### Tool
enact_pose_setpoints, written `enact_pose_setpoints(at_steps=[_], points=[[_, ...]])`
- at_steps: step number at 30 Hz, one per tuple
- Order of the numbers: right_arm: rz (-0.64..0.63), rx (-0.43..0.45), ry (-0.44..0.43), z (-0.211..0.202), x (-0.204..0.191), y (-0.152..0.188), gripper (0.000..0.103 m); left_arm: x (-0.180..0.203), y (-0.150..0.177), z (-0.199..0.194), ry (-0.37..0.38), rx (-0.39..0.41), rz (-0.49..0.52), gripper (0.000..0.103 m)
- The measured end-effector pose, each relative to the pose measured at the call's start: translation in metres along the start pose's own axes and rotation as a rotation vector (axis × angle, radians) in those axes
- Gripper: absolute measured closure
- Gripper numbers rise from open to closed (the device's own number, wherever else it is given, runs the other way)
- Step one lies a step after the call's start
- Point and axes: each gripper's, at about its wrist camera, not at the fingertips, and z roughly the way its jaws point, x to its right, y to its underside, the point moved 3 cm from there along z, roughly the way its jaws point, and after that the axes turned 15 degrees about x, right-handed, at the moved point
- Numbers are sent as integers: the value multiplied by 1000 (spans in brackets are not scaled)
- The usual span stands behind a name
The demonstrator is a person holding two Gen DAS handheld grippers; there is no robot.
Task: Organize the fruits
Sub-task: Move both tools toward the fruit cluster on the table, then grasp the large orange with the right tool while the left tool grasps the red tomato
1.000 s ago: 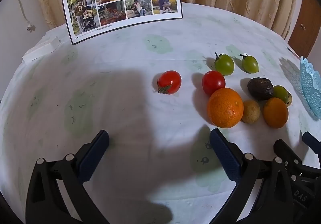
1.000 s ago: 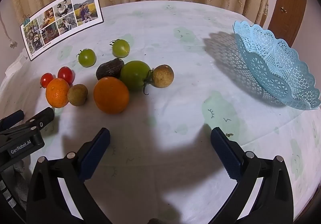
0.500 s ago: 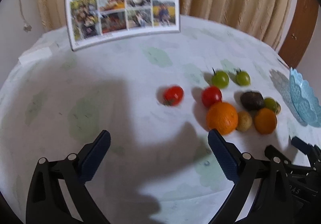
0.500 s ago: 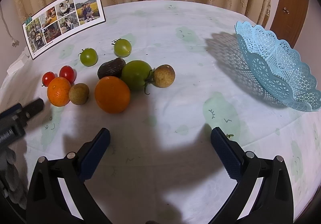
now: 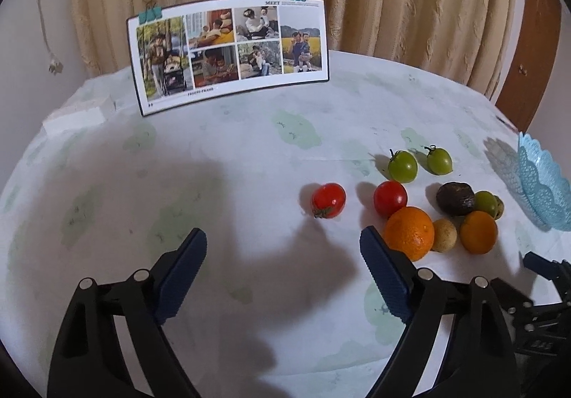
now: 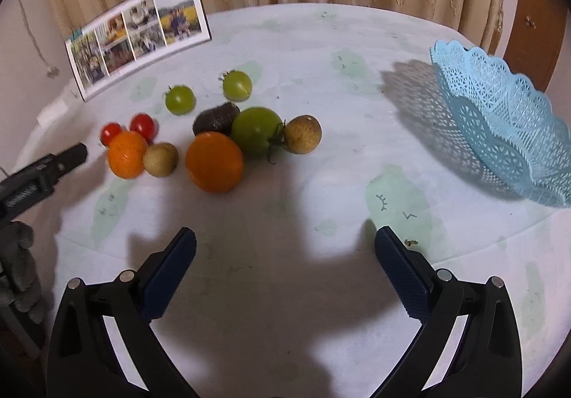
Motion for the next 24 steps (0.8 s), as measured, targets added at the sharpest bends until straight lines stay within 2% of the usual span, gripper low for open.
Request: enact_pose_setpoints(at_steps=[7,14,16,18,21,24], points=[[0,15,-20,-3,-3,-2,2,6,-12,22,46,-46,62,30],[-14,48,-54,-9,-8,-4,2,19,-9,42,71,-72,101,34],[2,50,-63,-9,-6,-5,2,20,-6,48,86,-92,98,47],[28,54,-72,-9,-3,-6,2,19,-6,52,82,-96,97,51],[57,71,-88,-11,-2,-9,2,17,-8,50,107,-84,78,69],[63,89,-102,-11,-6,-13,3,19,-8,45,121,-70,78,76]])
